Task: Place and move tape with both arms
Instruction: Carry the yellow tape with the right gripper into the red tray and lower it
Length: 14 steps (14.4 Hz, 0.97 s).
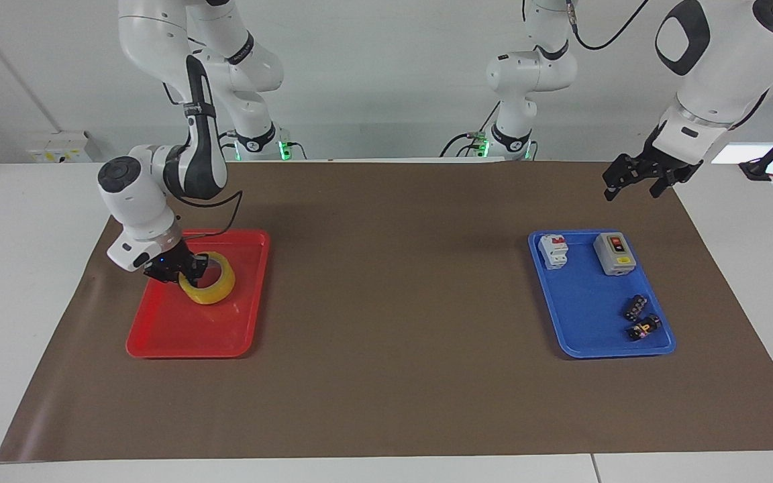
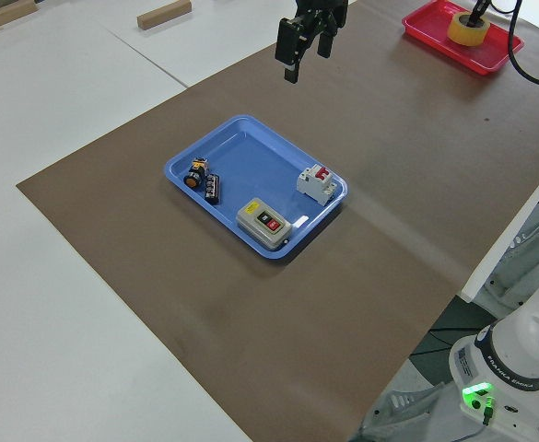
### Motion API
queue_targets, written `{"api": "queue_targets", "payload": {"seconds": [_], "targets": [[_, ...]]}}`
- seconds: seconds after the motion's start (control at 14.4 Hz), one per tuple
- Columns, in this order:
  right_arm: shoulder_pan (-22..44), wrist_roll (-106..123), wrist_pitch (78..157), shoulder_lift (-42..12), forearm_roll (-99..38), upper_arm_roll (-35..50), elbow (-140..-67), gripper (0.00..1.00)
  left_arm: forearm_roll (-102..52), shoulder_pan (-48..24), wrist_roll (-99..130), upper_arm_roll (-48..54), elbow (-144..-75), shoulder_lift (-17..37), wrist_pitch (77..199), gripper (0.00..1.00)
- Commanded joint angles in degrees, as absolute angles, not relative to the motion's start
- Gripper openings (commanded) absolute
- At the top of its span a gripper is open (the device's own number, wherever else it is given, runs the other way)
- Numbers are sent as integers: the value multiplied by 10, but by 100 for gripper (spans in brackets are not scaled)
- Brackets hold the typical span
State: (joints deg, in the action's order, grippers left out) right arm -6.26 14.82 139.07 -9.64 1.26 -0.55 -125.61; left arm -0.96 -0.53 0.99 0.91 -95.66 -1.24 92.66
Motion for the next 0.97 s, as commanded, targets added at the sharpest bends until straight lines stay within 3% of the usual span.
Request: {"api": "queue_targets", "payload": {"seconds": [0.0,0.48,0.55,0.62,0.76,0.9], "targets": [[-70,166,1418,-92,4,-2,-1266,0,-19,1,0,12,-967,-25,926,100],[-72,170,1425,-115,4,-3,-1267,0,-19,1,0,12,-966,-25,926,100],[-73,171,1425,-115,4,-3,-1267,6,-19,1,0,12,-966,-25,926,100],[-73,171,1425,-116,4,-3,-1266,31,-19,1,0,11,-966,-25,926,100],[-71,164,1424,-115,4,-3,-1260,100,-19,1,0,11,-966,-25,926,100],[-65,163,1406,-101,4,-3,-1236,100,-19,1,0,12,-966,-25,926,100]]}}
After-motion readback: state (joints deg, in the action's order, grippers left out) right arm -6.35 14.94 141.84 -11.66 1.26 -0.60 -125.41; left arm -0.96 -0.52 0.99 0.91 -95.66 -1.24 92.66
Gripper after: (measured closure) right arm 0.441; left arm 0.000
